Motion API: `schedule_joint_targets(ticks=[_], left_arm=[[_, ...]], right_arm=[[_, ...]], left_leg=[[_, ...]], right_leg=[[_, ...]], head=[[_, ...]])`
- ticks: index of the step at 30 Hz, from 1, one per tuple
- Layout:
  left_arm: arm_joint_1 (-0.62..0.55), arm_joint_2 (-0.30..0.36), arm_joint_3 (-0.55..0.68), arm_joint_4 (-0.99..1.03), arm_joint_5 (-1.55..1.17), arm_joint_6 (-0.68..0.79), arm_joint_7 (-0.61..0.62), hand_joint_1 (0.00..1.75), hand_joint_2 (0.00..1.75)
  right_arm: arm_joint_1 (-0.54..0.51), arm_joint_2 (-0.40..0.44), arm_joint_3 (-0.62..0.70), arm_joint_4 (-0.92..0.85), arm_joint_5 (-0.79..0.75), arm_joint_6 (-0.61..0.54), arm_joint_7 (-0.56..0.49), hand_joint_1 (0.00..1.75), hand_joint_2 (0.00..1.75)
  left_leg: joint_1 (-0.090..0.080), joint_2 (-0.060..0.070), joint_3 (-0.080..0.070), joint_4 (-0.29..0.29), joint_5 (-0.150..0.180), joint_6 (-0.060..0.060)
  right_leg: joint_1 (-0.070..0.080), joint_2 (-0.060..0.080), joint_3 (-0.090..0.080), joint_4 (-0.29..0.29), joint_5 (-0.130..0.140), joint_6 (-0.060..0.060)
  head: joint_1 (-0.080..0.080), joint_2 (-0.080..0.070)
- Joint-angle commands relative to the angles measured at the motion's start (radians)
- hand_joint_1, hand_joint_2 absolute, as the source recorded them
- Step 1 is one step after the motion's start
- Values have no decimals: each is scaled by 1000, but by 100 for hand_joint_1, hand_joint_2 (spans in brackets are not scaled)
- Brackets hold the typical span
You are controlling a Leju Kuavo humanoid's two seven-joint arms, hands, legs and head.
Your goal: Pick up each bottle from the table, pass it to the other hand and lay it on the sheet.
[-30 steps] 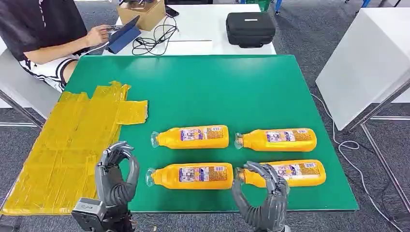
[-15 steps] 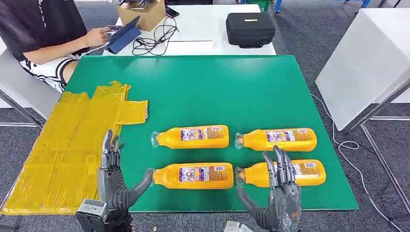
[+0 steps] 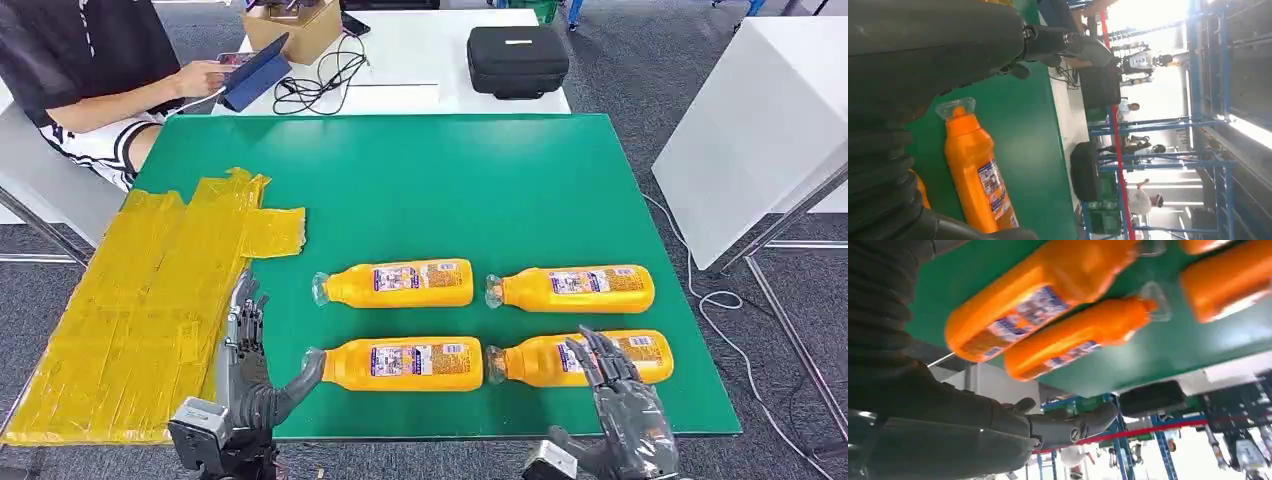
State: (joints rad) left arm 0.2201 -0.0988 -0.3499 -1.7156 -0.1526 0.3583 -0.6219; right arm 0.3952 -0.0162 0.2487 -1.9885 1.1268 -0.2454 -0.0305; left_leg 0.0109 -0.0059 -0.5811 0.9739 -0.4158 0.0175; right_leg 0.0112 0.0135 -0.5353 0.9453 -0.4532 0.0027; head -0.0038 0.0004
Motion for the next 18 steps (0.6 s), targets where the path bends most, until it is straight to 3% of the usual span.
schedule_joint_targets(ticks=[1, 7, 18], left_arm=[[-62, -42, 81, 150, 42, -72, 0, 0, 175], [-60, -44, 82, 147, 42, -71, -1, 0, 175], [-95, -42, 68, 293, 89, -83, -12, 0, 175]], right_arm=[[-34, -170, -344, 172, -134, 343, -236, 0, 175], [-31, -159, -340, 156, -128, 344, -237, 0, 175], [-92, -118, -386, 296, -110, 359, -264, 0, 175]], left_leg=[[-1, -1, 4, -1, -1, 0], [-1, 0, 4, -2, -1, 0], [0, 0, 5, -2, 0, 0]], right_leg=[[-1, -2, 4, -2, -1, 2], [-1, -1, 4, -2, -1, 2], [0, -1, 6, -3, 0, 2]], head=[[0, 0], [0, 0], [0, 0]])
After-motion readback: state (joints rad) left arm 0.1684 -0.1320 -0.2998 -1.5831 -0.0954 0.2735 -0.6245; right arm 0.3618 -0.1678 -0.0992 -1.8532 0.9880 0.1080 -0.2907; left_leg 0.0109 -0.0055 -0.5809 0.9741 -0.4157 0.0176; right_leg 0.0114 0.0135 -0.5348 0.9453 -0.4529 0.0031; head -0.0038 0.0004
